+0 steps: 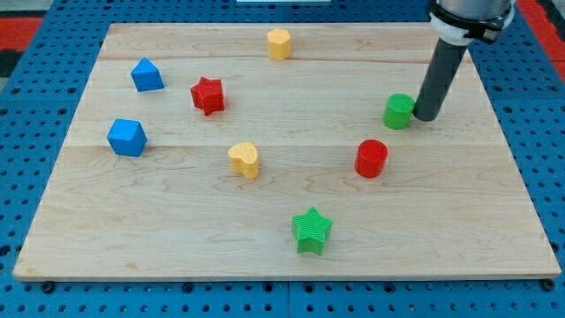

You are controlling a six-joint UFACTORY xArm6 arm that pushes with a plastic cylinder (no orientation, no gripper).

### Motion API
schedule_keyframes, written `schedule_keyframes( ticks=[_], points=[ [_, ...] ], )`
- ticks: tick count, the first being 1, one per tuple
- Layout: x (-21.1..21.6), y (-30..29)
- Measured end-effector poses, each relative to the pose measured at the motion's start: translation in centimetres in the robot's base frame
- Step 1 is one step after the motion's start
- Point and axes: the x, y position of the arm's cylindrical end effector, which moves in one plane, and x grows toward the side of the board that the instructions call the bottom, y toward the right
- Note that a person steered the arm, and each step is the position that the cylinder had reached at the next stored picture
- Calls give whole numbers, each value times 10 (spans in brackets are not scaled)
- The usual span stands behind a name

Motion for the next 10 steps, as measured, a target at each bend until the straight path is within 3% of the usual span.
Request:
schedule_keyframes(
  ticks=[2, 10],
  points=[
    [-6, -7],
    [38, 16]
  ],
)
